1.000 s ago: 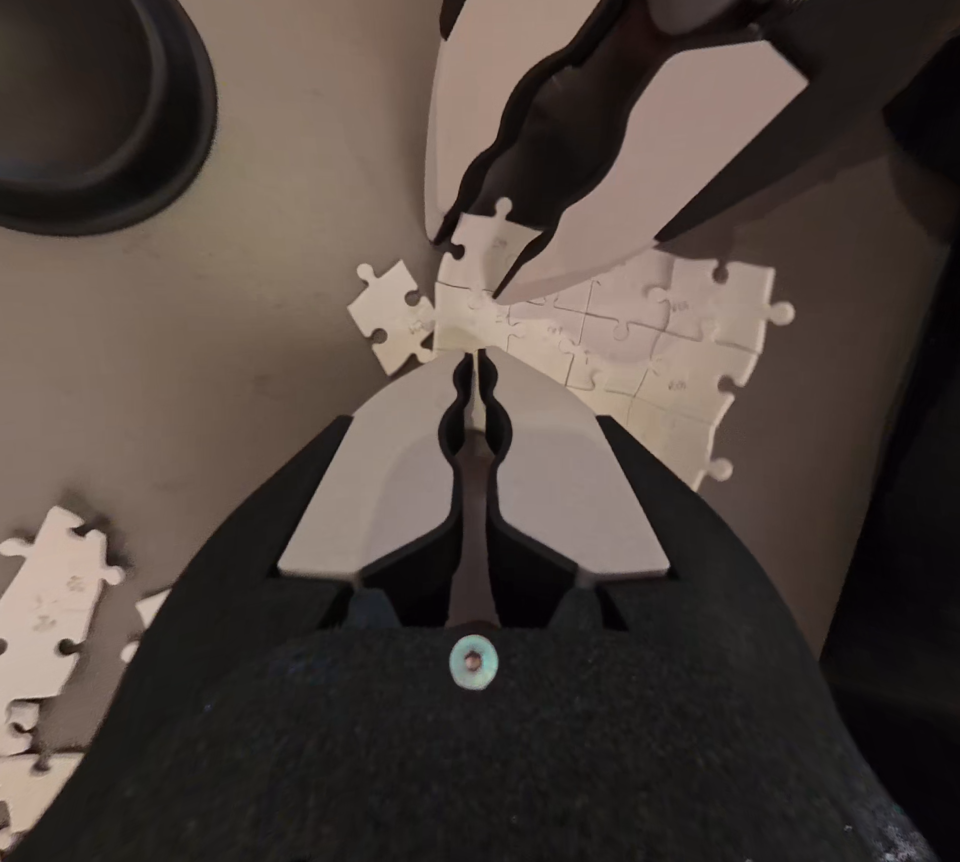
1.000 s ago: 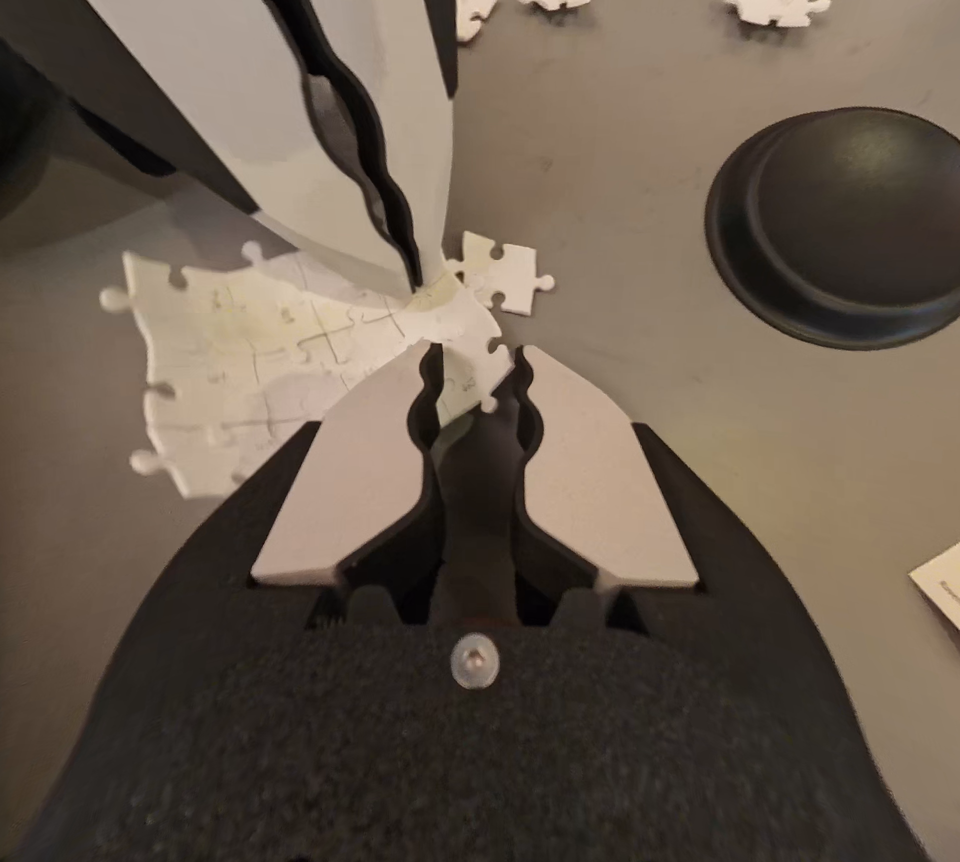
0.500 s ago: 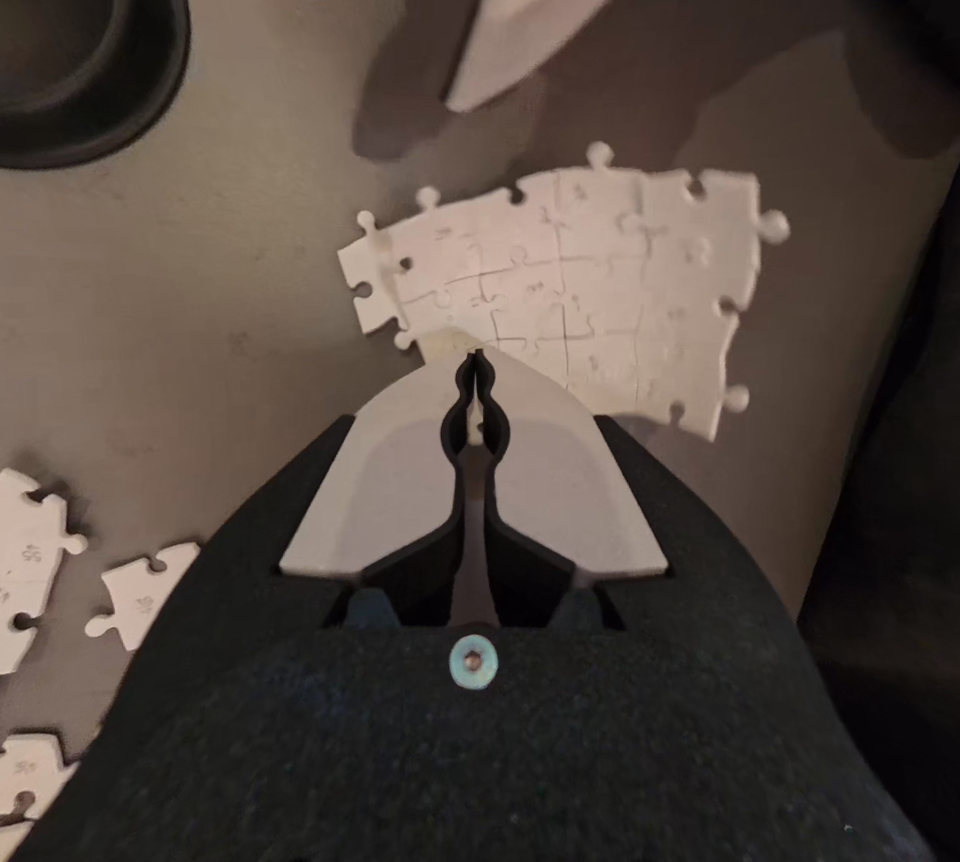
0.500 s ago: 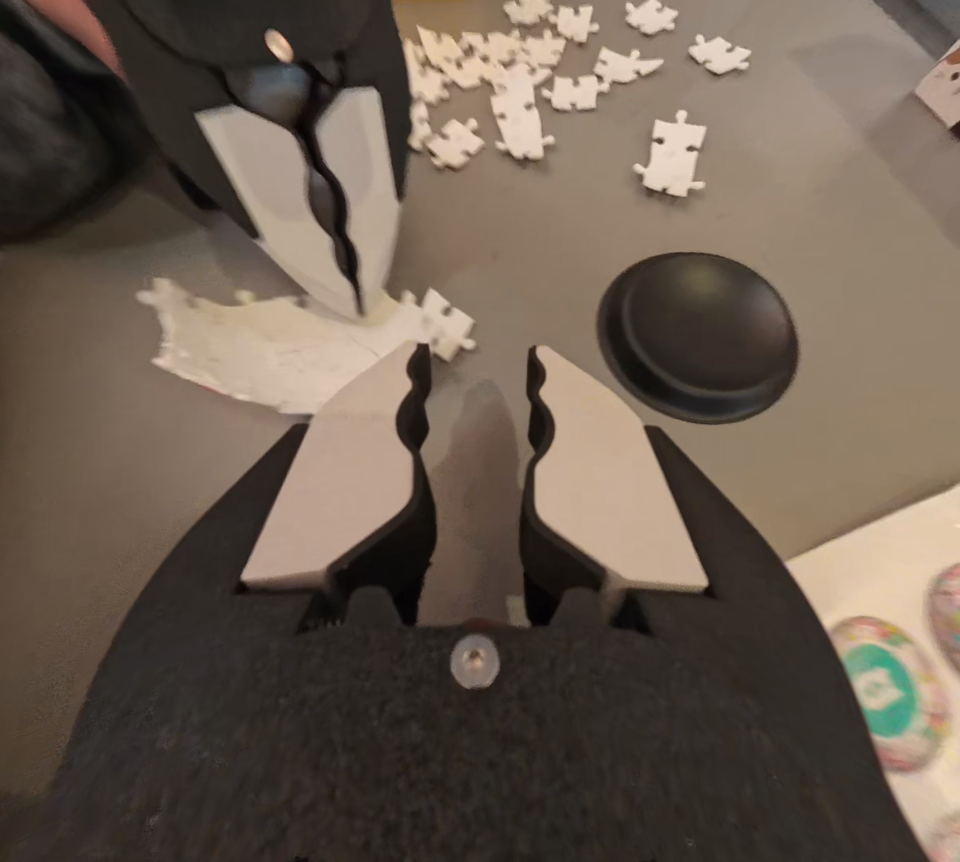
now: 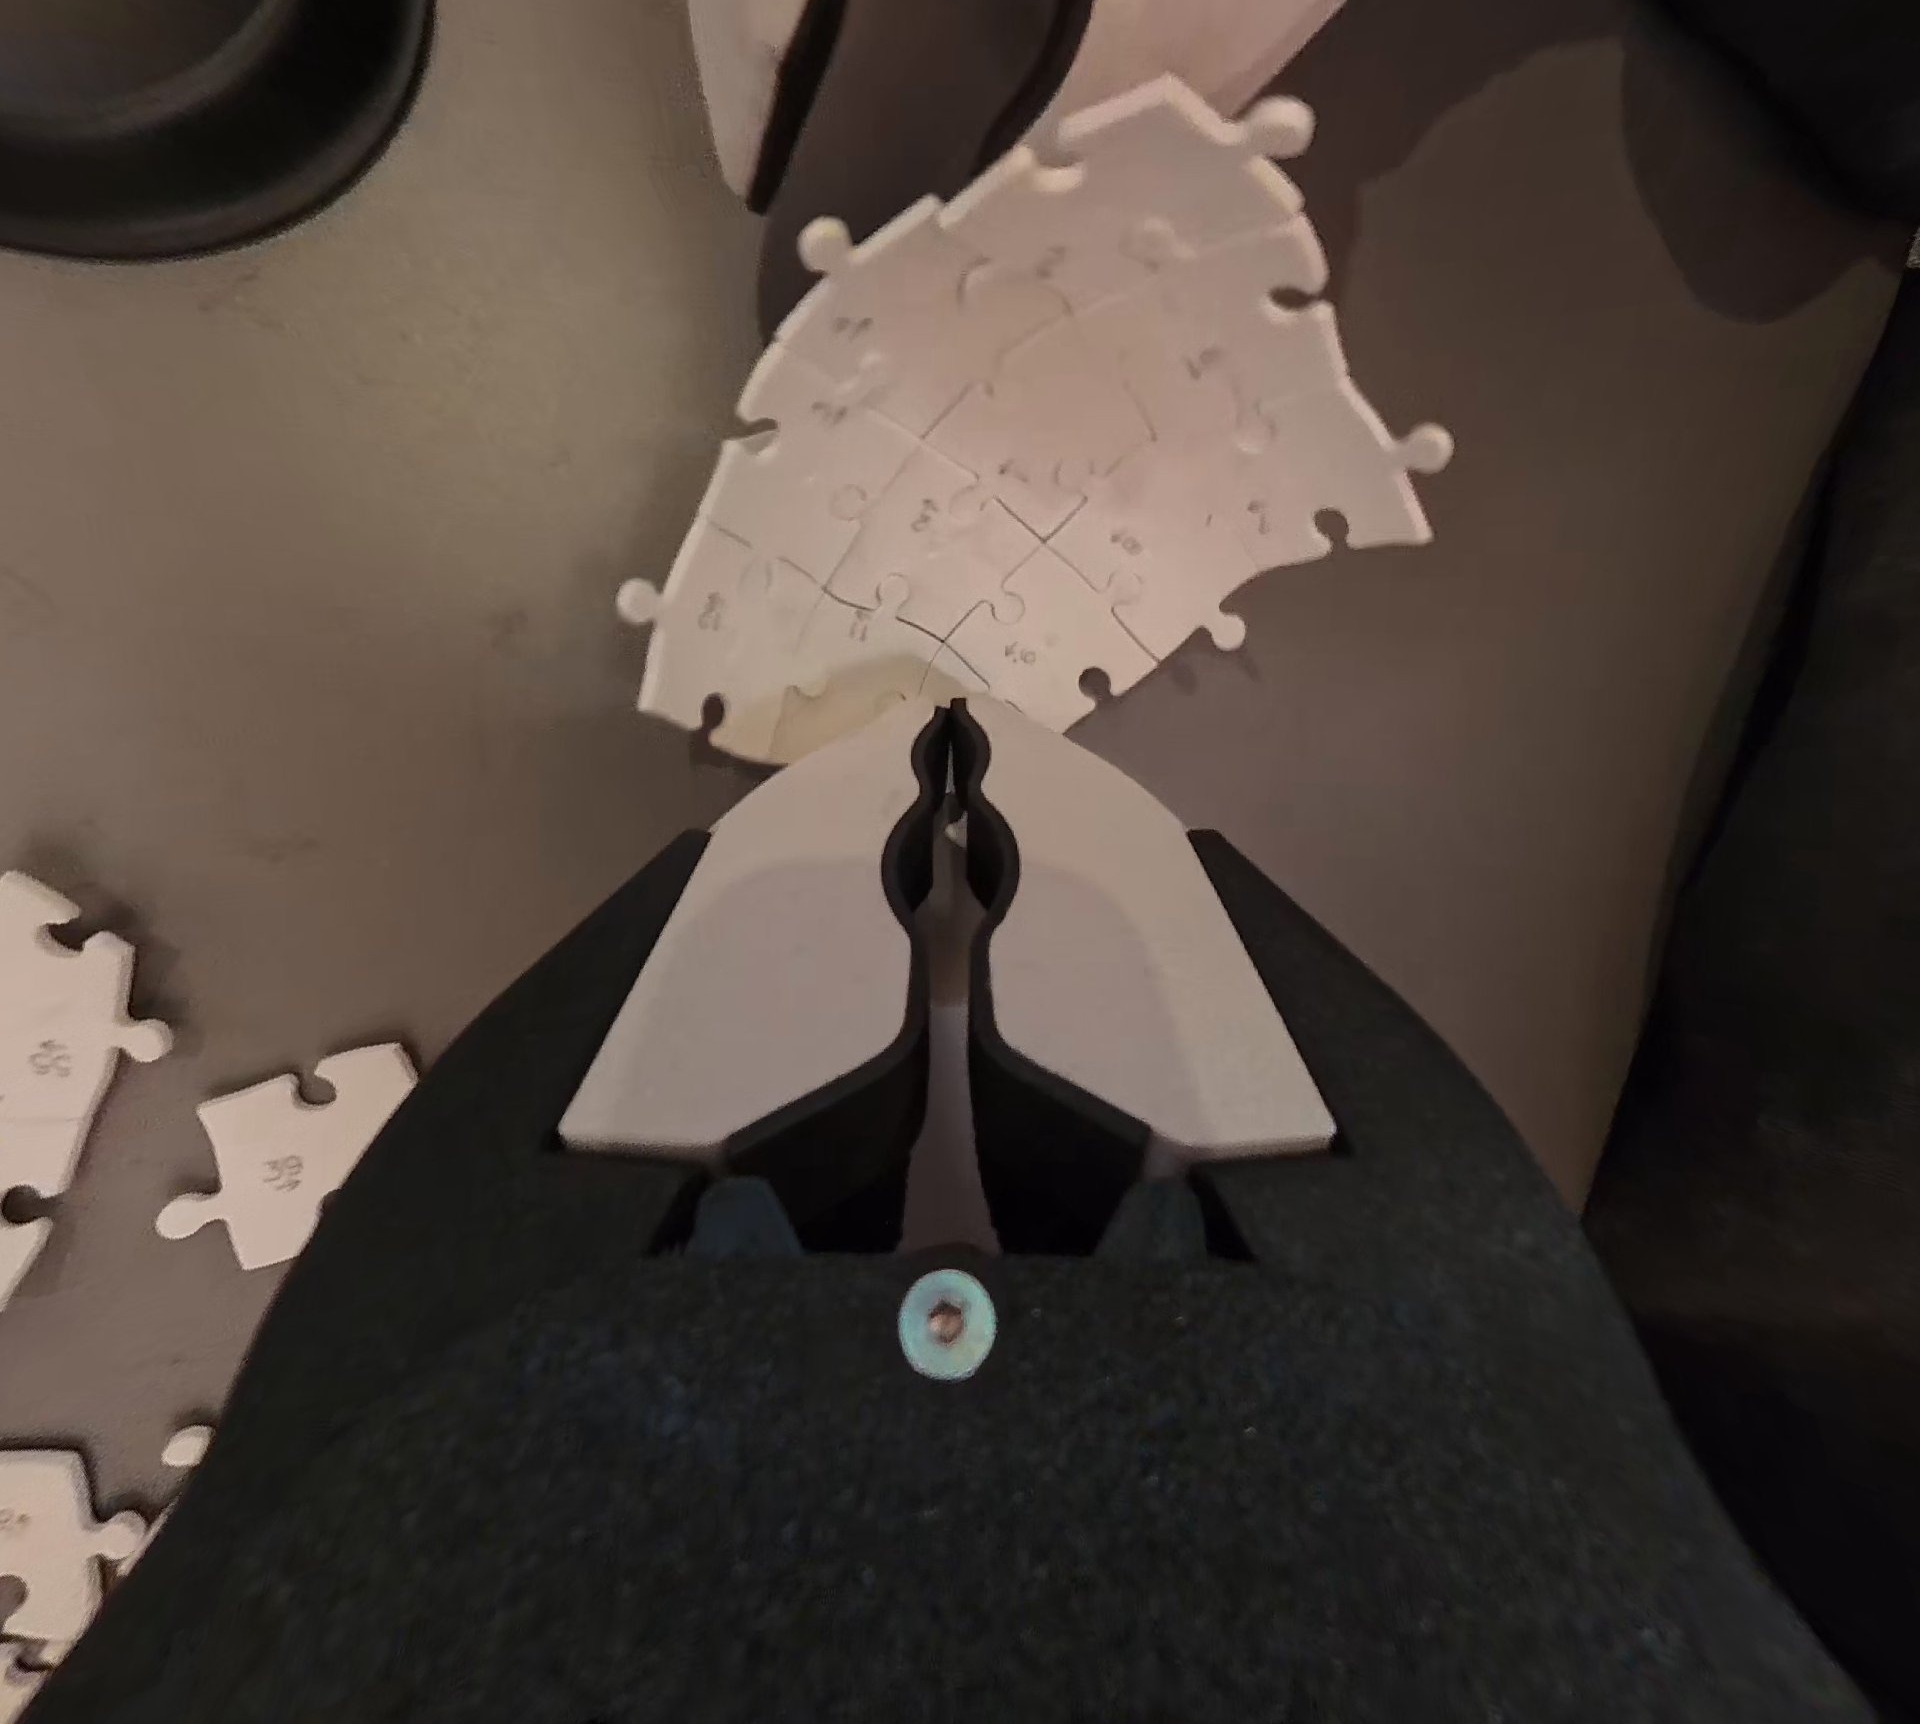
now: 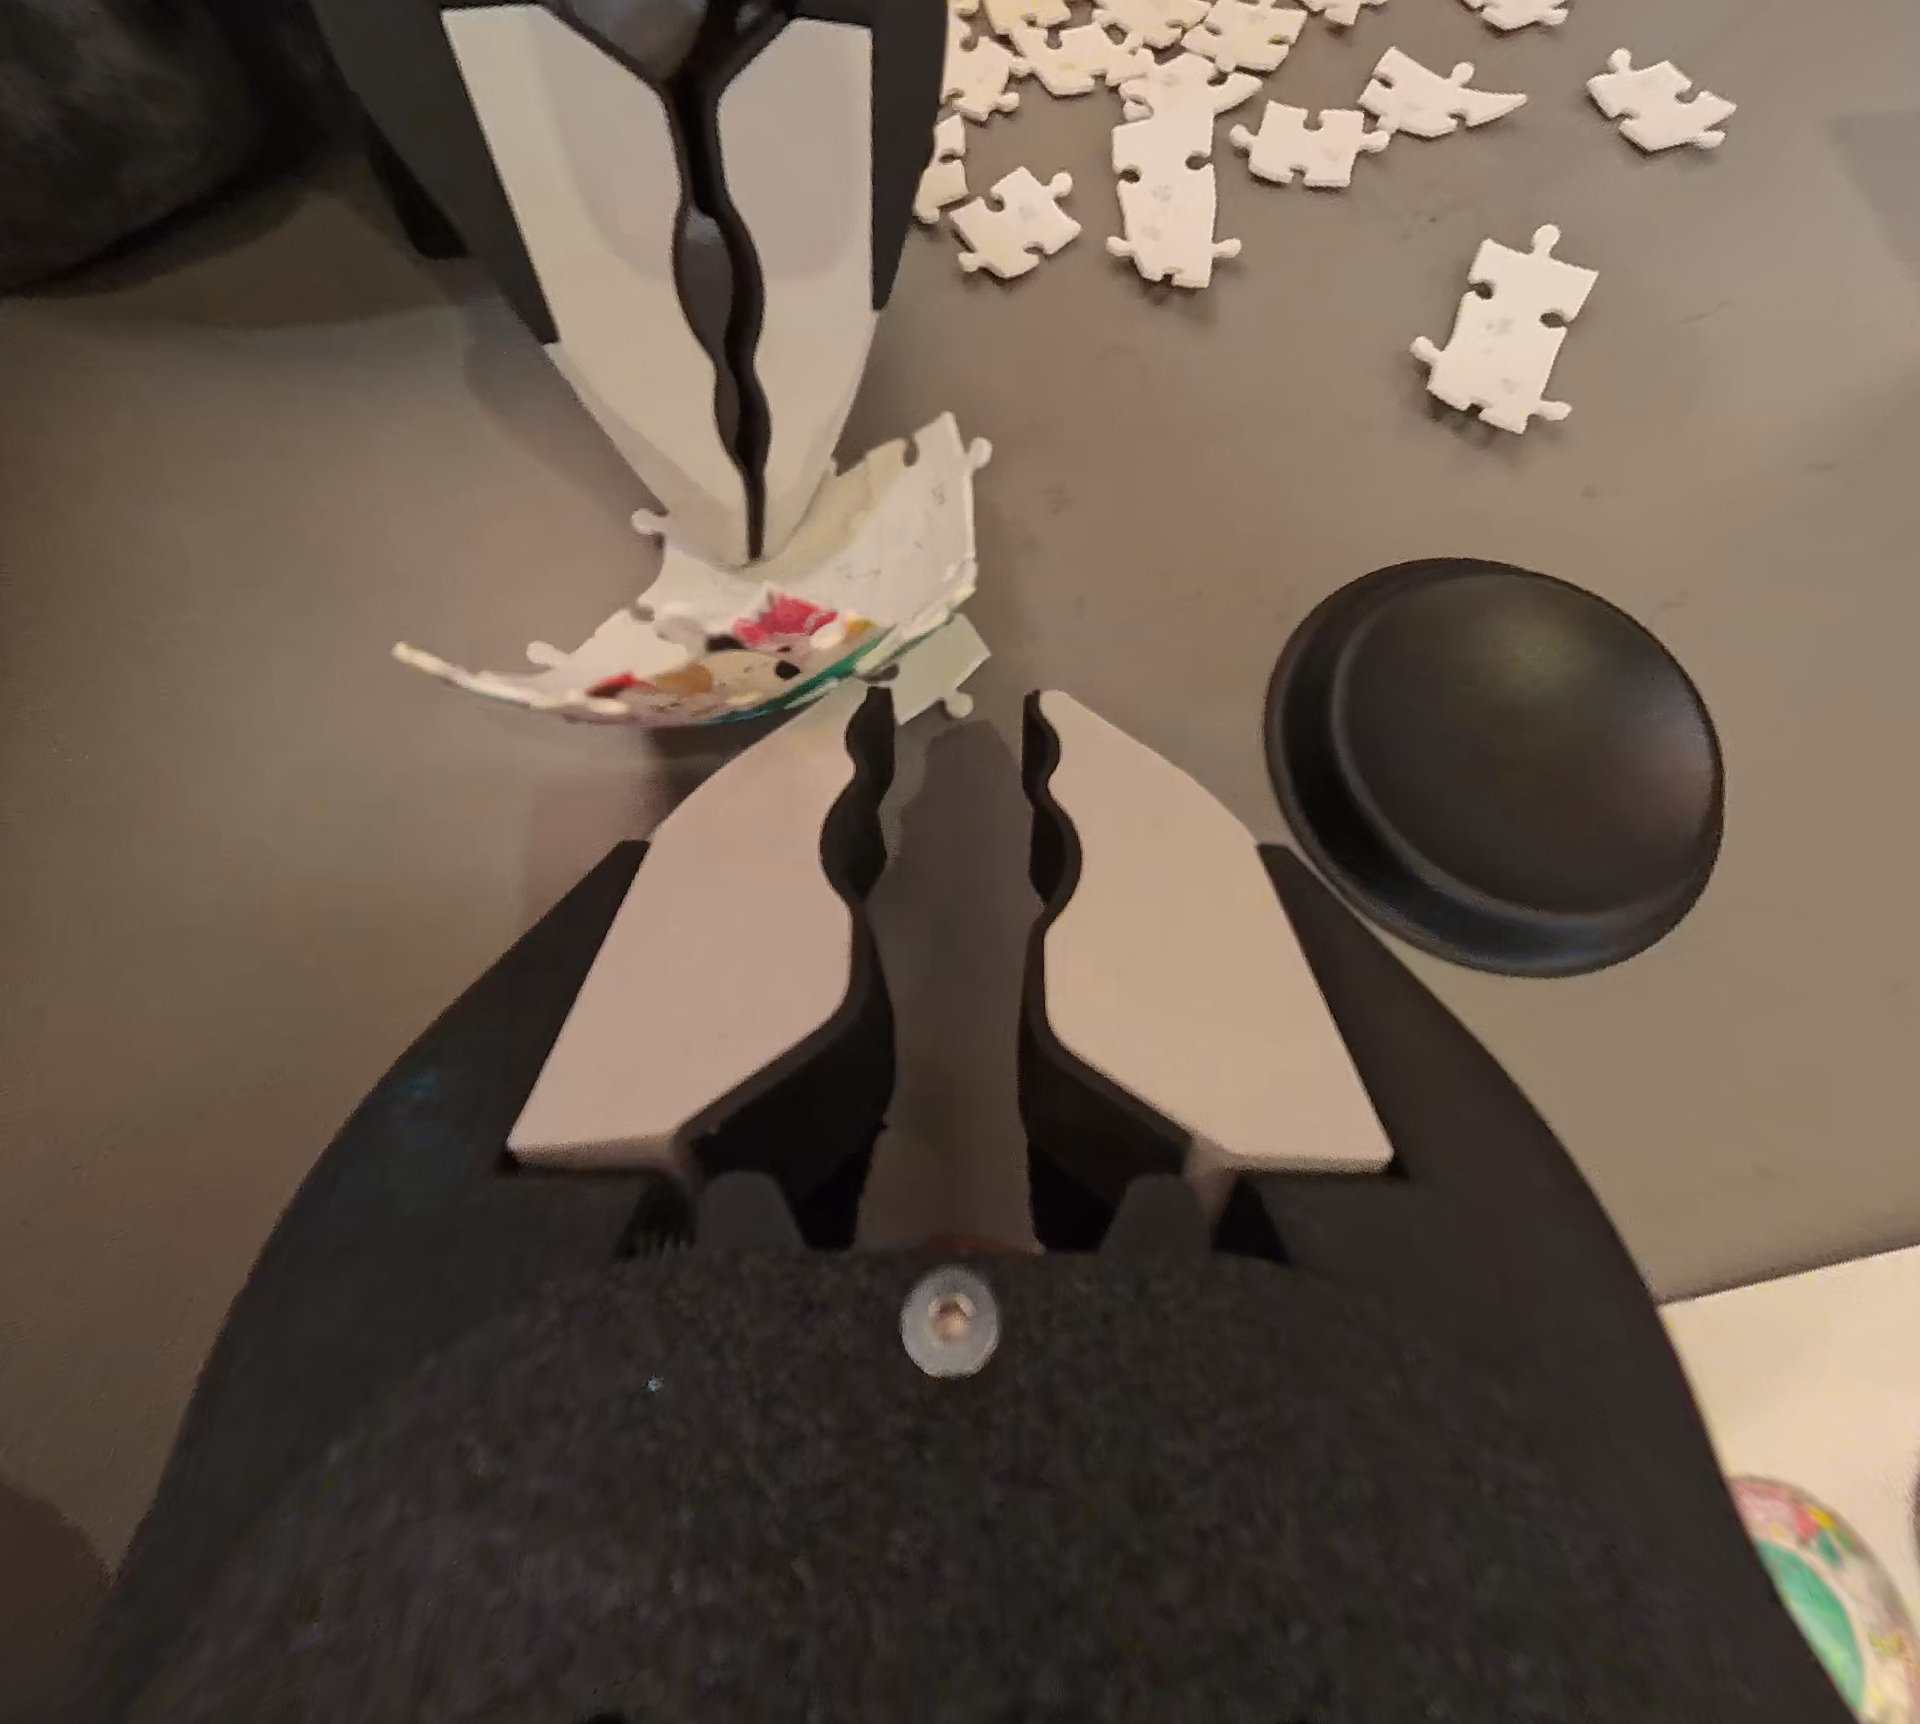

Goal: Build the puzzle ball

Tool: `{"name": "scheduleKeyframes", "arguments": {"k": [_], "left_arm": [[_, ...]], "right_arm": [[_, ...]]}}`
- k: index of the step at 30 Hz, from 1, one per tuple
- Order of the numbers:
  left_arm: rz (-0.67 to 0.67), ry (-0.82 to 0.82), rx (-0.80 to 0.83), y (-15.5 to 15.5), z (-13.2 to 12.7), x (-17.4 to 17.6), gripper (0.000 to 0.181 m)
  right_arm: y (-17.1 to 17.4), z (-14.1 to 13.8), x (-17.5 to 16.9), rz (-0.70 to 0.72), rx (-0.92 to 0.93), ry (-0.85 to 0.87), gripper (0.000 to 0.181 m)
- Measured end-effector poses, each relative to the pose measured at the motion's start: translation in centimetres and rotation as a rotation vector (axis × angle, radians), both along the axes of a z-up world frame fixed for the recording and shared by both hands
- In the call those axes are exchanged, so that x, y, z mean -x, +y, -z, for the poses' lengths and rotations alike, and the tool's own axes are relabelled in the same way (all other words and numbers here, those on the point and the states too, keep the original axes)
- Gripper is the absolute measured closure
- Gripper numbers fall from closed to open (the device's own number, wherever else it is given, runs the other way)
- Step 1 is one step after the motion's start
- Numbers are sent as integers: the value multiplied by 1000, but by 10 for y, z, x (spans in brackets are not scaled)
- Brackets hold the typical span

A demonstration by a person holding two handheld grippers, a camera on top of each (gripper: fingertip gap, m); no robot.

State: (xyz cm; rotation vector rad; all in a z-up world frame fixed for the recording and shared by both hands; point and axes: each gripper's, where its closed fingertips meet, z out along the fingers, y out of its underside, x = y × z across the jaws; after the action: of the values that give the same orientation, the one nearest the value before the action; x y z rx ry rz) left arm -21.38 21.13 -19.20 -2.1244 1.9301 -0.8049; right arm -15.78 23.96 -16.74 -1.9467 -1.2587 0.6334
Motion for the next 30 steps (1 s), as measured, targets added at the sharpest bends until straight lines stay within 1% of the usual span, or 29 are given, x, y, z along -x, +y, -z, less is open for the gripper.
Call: {"name": "scheduleKeyframes", "arguments": {"k": [5,8,12,14,17,21,24,27,28,30], "left_arm": [[-15,-7,11,1,0,-2,181],[-31,-10,-9,4,-2,-4,173],[-58,-31,-27,10,-5,-9,172],[-69,-18,-28,13,-3,-10,173],[-94,8,-83,21,-1,-6,175],[-103,29,-93,24,1,-3,181],[-91,54,-67,19,1,1,181],[-38,84,-55,10,1,7,181],[-24,92,-54,8,1,8,181],[4,104,-43,2,1,12,181]], "right_arm": [[-11,5,3,10,5,-3,158],[-18,8,6,17,29,-12,158],[-26,10,9,21,29,-16,157],[-30,11,10,17,43,-23,157],[-37,11,16,-3,68,-10,157],[-47,9,26,-45,87,14,157],[-58,4,34,-108,119,52,157],[-67,2,35,-153,157,70,157],[-66,3,31,-145,159,52,157],[-52,8,16,-77,131,2,157]]}}
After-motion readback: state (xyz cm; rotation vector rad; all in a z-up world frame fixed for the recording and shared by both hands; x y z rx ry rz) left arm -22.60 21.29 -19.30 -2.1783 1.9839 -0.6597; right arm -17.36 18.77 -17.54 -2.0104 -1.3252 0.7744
